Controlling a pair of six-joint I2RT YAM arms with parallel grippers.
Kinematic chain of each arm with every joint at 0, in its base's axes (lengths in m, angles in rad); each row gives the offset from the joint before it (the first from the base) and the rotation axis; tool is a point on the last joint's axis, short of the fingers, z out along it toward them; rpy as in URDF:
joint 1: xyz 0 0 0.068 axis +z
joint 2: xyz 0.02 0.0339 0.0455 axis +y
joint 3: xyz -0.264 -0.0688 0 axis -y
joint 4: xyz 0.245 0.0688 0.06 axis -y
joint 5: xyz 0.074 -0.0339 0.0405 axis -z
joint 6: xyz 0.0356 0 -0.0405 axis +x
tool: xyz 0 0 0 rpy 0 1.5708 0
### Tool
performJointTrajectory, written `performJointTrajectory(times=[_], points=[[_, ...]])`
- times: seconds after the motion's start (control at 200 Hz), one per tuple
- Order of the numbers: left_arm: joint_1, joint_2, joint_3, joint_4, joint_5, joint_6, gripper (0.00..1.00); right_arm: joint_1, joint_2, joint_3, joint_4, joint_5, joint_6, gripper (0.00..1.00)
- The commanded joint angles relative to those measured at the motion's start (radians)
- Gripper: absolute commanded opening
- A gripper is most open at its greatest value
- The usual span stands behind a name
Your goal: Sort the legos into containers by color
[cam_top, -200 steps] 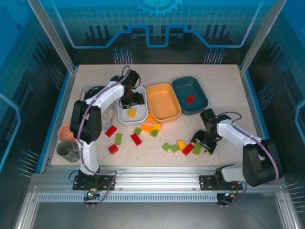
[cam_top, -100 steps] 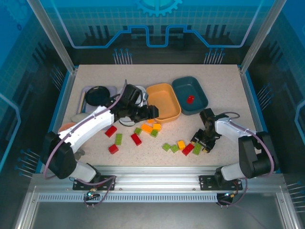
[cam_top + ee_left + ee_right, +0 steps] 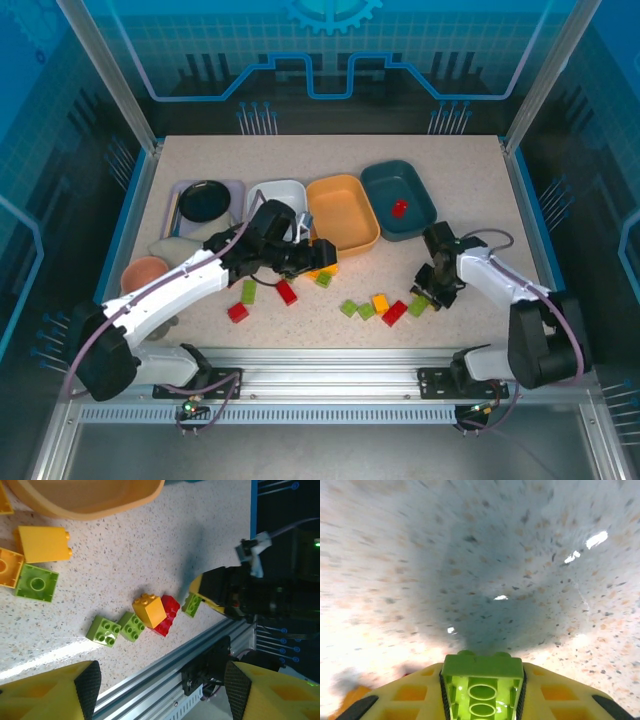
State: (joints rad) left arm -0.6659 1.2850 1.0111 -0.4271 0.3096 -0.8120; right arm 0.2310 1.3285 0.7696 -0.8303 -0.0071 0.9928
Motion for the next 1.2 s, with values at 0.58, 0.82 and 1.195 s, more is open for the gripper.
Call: performJointTrajectory(times=[0.58,0.82,1.195], points=[[-0.004,-0.305,-0.023,-0.43,-0.401,-0.164,0.69,0.305,0.84,1.103,-0.115,0.114,-0.301,0.31],[-0.004,-0.36,-0.093,-0.497,-0.402,-0.229,0.68,0.298,0.982,1.262,-0.184,0.092,-0.313,0.48],[0.031,-0.318,-0.135,-0.55,-0.395,-0.256,0.63,0.327,0.708,1.134,-0.056,0.063,-0.416,0.6]])
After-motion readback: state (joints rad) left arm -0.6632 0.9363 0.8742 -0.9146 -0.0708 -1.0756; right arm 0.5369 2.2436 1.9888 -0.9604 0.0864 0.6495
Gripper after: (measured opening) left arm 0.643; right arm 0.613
